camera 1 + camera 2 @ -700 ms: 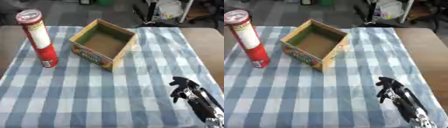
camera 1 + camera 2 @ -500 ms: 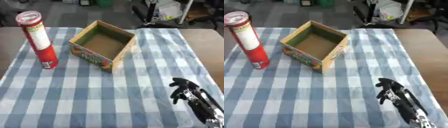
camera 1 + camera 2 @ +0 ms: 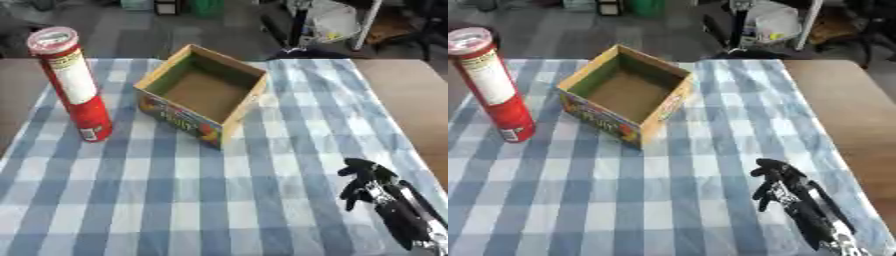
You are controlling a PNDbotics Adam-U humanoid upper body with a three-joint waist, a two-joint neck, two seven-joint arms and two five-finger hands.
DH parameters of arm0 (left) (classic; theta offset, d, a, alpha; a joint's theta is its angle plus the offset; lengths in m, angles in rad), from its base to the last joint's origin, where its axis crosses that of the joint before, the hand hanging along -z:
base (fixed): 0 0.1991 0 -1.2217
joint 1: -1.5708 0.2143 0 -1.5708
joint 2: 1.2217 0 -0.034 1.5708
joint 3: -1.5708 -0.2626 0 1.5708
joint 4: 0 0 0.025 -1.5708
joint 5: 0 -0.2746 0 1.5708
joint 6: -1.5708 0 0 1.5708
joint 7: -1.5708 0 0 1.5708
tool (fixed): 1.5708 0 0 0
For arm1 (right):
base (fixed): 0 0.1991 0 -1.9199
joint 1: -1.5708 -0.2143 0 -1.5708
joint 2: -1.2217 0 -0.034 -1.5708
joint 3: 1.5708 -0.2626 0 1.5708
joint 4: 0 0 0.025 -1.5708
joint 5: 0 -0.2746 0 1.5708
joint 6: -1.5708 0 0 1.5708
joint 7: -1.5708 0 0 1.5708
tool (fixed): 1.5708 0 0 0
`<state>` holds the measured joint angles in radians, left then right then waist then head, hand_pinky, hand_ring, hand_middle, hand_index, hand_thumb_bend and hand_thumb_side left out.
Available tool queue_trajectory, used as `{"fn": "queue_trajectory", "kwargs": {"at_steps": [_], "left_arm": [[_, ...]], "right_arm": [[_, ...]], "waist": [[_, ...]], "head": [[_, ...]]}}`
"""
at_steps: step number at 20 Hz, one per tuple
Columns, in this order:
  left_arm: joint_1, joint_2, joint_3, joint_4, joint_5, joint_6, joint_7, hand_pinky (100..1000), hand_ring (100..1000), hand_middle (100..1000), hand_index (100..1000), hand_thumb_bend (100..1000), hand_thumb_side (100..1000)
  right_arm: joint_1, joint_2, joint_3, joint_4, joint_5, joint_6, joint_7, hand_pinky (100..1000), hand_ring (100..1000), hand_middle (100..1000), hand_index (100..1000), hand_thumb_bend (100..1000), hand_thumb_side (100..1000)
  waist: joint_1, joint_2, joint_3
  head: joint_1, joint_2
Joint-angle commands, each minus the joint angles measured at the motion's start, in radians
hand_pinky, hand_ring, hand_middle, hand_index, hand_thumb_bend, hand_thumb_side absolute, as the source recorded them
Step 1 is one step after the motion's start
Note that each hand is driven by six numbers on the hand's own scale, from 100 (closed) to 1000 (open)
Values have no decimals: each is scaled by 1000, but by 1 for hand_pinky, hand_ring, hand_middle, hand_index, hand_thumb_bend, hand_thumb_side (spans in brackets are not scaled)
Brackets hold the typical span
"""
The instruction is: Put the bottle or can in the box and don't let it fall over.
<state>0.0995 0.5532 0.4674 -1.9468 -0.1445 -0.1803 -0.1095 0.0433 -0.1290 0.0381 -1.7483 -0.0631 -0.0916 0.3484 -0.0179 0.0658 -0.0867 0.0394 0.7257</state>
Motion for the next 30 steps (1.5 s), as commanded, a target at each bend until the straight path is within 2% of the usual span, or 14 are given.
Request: {"fn": "queue_trajectory", "kwargs": {"at_steps": [1, 4, 7, 9, 11, 12, 13, 15, 18, 21, 24, 30], "left_arm": [[-3, 226, -30, 66, 44, -98, -16, 603, 653, 681, 811, 100, 632], [-56, 452, -85, 223, 83, -220, -73, 673, 719, 747, 847, 138, 663], [-169, 639, -171, 405, 100, -339, -167, 749, 782, 806, 882, 205, 671], [-275, 709, -240, 506, 91, -405, -239, 777, 805, 827, 892, 240, 665], [-381, 735, -306, 577, 78, -458, -310, 800, 827, 848, 902, 276, 663], [-434, 736, -338, 605, 66, -480, -348, 813, 840, 858, 908, 266, 677], [-484, 731, -366, 629, 53, -498, -385, 824, 851, 869, 914, 319, 661], [-583, 704, -418, 669, 21, -526, -460, 839, 862, 876, 919, 362, 667], [-739, 626, -490, 723, -27, -563, -571, 859, 879, 888, 926, 414, 669], [-860, 546, -546, 770, -75, -598, -680, 875, 903, 906, 937, 491, 672], [-939, 480, -581, 815, -117, -625, -774, 866, 911, 913, 943, 577, 661], [-1014, 400, -600, 917, -237, -663, -797, 846, 906, 909, 943, 675, 634]], "right_arm": [[-11, -23, 0, -19, -5, -2, 5, 369, 494, 662, 811, 100, 607], [-8, -28, 1, -18, -4, -2, 6, 369, 494, 662, 811, 100, 607], [-5, -32, 4, -17, -2, -2, 9, 369, 494, 663, 811, 100, 607], [-4, -34, 10, -16, -2, -2, 14, 369, 494, 663, 811, 100, 607], [-3, -37, 15, -15, -3, -2, 19, 368, 494, 663, 811, 100, 606], [-2, -38, 17, -15, -4, -2, 21, 369, 494, 663, 811, 100, 609], [-2, -39, 18, -15, -5, -2, 22, 369, 494, 663, 811, 100, 606], [-1, -42, 21, -15, -6, -1, 25, 369, 494, 663, 811, 100, 606], [0, -44, 26, -13, -7, -1, 30, 369, 494, 663, 811, 100, 606], [0, -47, 28, -14, -9, -1, 34, 369, 494, 663, 811, 100, 606], [-2, -48, 29, -14, -12, -1, 34, 369, 494, 663, 811, 100, 606], [-6, -49, 33, -12, -15, 0, 39, 369, 494, 663, 811, 100, 607]], "waist": [[7, -14, -3], [13, -18, -8], [17, -22, -16], [19, -26, -24], [21, -29, -33], [22, -31, -39], [22, -32, -42], [24, -35, -48], [27, -39, -54], [28, -41, -61], [28, -41, -66], [30, -41, -75]], "head": [[-9, -19], [-16, -27], [-12, -27], [-3, -27], [4, -27], [9, -27], [11, -26], [14, -26], [13, -25], [16, -25], [15, -28], [15, -29]]}}
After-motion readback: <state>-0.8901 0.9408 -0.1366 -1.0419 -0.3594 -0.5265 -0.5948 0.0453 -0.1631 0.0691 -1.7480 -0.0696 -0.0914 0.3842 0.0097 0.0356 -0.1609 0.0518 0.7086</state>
